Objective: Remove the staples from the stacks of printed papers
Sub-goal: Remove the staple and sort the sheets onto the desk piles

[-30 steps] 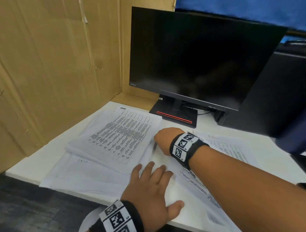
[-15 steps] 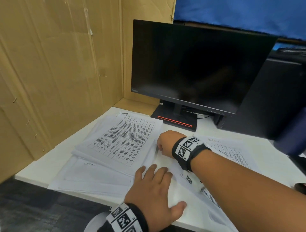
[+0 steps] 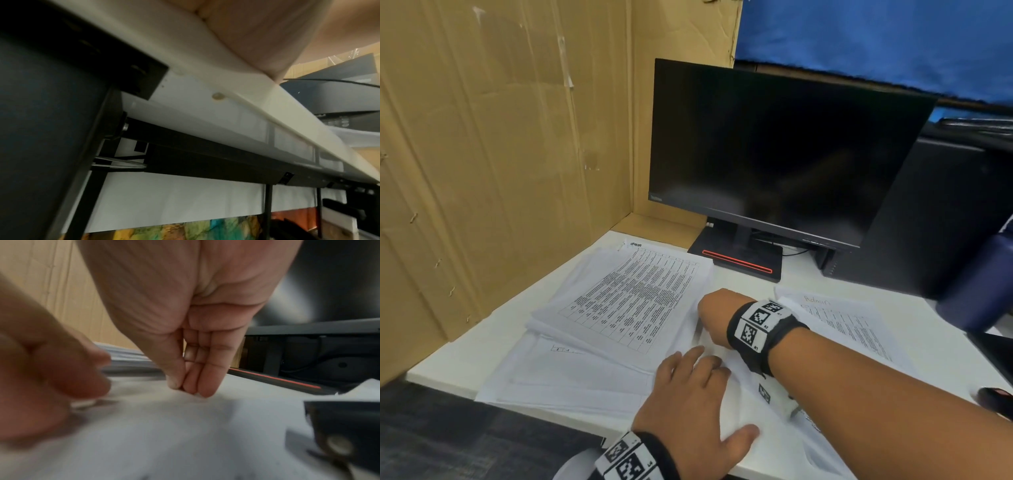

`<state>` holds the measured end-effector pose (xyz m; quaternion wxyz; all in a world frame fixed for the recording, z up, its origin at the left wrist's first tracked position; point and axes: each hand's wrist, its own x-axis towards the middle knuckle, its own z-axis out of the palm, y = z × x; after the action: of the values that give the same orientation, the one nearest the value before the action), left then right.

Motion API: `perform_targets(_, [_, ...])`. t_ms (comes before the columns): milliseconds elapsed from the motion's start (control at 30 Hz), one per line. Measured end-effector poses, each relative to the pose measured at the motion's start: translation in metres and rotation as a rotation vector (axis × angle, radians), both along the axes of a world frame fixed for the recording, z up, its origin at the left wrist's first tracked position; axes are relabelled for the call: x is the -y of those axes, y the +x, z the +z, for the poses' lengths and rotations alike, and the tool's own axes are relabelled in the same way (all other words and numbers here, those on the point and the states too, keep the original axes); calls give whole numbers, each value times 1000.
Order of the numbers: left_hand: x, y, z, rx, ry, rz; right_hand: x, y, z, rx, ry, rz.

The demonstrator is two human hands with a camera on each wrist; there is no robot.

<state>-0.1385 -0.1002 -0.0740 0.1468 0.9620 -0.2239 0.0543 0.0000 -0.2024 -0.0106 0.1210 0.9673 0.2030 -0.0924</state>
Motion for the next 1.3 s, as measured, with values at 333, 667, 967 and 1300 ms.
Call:
perform_targets(333, [-60, 12, 81, 51, -470, 200, 10, -113, 20, -116, 88, 186])
perform_targets(667, [-50, 8, 59, -11, -248, 106, 44, -203, -47, 250, 273, 331])
perform_targets(967, [-21, -1, 16, 67, -151, -40, 90, -215, -145, -386, 466, -117])
perform_targets(1300, [-15, 2, 14, 22, -155, -29, 120, -175, -222, -464, 380, -340])
